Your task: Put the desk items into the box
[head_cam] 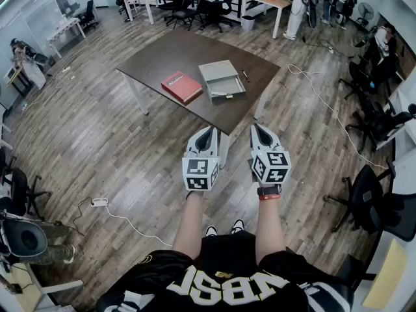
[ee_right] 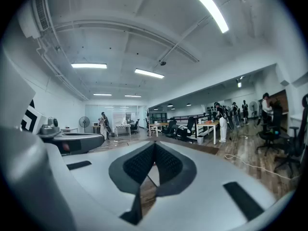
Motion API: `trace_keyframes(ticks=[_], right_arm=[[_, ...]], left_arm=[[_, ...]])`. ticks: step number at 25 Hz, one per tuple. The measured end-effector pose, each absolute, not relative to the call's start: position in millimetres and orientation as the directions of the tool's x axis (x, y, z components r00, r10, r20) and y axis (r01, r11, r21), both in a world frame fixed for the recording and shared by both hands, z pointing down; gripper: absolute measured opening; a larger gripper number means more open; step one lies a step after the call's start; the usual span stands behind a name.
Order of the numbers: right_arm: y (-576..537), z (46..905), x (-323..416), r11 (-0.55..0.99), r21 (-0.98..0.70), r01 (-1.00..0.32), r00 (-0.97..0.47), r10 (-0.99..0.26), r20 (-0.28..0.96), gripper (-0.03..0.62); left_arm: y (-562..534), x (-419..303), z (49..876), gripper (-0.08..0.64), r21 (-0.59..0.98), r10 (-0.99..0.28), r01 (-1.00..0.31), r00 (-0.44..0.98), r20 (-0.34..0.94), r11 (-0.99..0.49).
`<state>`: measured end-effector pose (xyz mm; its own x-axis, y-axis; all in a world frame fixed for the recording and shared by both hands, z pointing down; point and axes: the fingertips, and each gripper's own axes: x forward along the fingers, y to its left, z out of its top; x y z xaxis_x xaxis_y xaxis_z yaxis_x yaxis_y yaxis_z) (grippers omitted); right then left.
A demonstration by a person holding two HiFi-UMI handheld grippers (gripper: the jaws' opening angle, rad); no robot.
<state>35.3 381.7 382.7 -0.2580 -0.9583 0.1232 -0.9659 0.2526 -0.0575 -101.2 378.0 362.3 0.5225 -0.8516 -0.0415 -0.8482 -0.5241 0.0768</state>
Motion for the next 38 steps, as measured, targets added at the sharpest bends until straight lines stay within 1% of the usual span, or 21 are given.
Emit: trace_keyframes(ticks=[13,20,24,29,33,38], right_arm=[[391.3,397.0,12.8,0.221,-0.087,-0.971,-0.229,-0.968,0.106,0.006],[355.6,401.4,25.8,0.214,-0.091,-0.973,-0.223,-0.969,0.108,0.008],[310.3,414.8,37.3,0.222,-0.112,-0.969,-0.235,-0.964,0.127,0.006],[222.5,428.9,50.9,0.267,-0.125,-0.956,-0.283,-0.949,0.139,0.008],[158.4,443.9,73.6,0.289,-0.193,-0.938,-0.320,-0.934,0.159,0.008],[85.2,462.9,109.8,0.296,-0.232,-0.926,-0.345,-0.915,0.208,0.008]], left_arm=[[378.8,-130.5,368.5,0.014,0.064,-0.835,-0.833,0.549,-0.041,-0.550],[342.7,-115.3,366.4,0.014,0.041,-0.829,-0.828,0.556,-0.054,-0.559],[301.0,-103.4,373.0,0.014,0.037,-0.835,-0.834,0.548,-0.044,-0.550],[219.7,-79.8,384.6,0.014,0.031,-0.846,-0.846,0.531,-0.035,-0.532],[158.3,-59.1,397.0,0.014,0.037,-0.865,-0.864,0.502,0.006,-0.502],[89.0,-34.4,410.4,0.014,0.070,-0.882,-0.882,0.469,0.046,-0.466]])
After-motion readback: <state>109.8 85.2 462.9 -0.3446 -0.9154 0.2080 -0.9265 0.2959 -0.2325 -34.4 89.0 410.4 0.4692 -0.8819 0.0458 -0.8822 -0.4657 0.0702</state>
